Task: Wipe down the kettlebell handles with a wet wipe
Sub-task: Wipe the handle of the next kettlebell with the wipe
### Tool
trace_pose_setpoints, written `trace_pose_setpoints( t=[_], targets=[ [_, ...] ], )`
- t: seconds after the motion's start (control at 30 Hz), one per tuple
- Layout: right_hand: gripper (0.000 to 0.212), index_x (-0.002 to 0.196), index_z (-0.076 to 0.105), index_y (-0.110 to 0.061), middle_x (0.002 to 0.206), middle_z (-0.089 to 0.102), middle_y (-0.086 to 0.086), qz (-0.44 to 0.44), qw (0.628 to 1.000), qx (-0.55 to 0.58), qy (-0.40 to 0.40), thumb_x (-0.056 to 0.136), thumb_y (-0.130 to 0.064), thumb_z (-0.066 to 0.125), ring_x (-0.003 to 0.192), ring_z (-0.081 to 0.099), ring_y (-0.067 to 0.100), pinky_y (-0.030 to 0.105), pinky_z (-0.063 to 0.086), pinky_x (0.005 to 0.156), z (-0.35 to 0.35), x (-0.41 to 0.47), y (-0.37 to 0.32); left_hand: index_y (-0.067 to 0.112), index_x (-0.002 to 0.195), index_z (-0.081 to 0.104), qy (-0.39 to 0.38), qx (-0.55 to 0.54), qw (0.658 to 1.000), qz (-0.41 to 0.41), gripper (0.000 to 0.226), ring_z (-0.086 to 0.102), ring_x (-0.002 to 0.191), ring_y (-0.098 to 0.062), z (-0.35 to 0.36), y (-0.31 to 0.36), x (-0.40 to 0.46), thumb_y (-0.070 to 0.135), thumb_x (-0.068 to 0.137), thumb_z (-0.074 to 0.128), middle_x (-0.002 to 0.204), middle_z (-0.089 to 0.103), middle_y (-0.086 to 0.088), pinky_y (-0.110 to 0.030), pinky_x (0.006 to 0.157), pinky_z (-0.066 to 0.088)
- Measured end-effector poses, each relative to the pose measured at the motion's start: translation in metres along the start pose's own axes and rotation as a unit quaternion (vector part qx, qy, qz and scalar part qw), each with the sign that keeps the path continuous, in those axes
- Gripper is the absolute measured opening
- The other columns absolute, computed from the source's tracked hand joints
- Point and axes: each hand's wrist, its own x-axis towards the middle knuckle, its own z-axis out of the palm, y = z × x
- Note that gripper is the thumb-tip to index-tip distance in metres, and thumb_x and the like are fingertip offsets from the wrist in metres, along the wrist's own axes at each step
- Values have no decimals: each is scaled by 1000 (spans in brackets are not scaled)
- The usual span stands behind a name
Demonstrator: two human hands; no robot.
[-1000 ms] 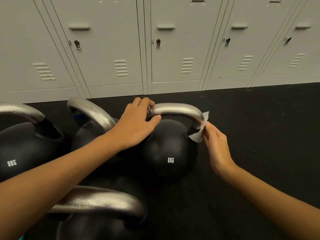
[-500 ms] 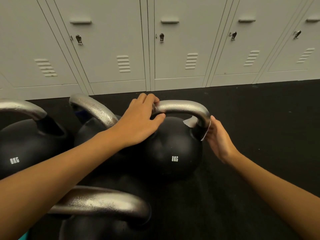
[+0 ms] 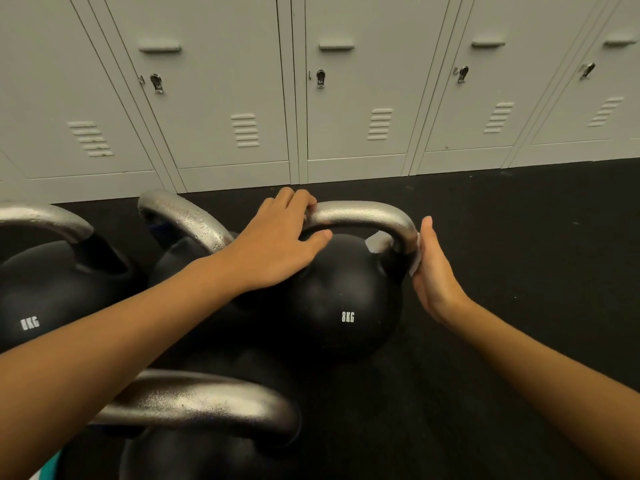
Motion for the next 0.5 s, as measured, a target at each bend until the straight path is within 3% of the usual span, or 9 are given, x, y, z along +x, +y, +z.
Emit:
trace_pose_setpoints(
  t=[0.1,0.2,0.3,0.4,0.5],
  targets=[
    [54,113,65,-31,125,65,-7,16,999,25,11,103,-53,18,123,52,7,34,26,118,3,-9,12,17,133,41,-6,1,1000,-3,48,40,113,-18,-1,-1,-1,41,93,53,127,43,-1,-22,89,27],
    [52,139,49,-22,146,49,-5,20,998,55,35,105,-47,20,134,43,7,23,27,112,2,-31,25,18,133,42,-11,2,1000,-3,48,40,113,-18,-3,-1,-1,42,93,54,127,43,-1,-23,89,28],
    [57,152,29,-13,150,40,-5,19,996,66,54,105,-45,23,140,35,8,24,26,114,5,-45,28,18,132,42,-14,5,1000,-1,48,40,110,-16,-3,-1,-1,42,92,54,126,43,-1,-23,89,29],
    [53,147,40,-14,125,55,-15,6,994,71,77,106,-43,25,119,53,4,24,36,108,9,-39,19,17,132,42,-12,3,1000,0,49,40,110,-18,-3,-1,-1,41,92,55,125,44,-1,-24,88,29],
    [51,138,54,-27,124,63,-9,14,995,-36,97,103,-52,26,116,56,6,31,41,106,5,-28,11,18,133,41,-16,6,1000,1,49,41,111,-18,-4,-1,0,41,91,56,126,44,-1,-24,88,28]
  ],
)
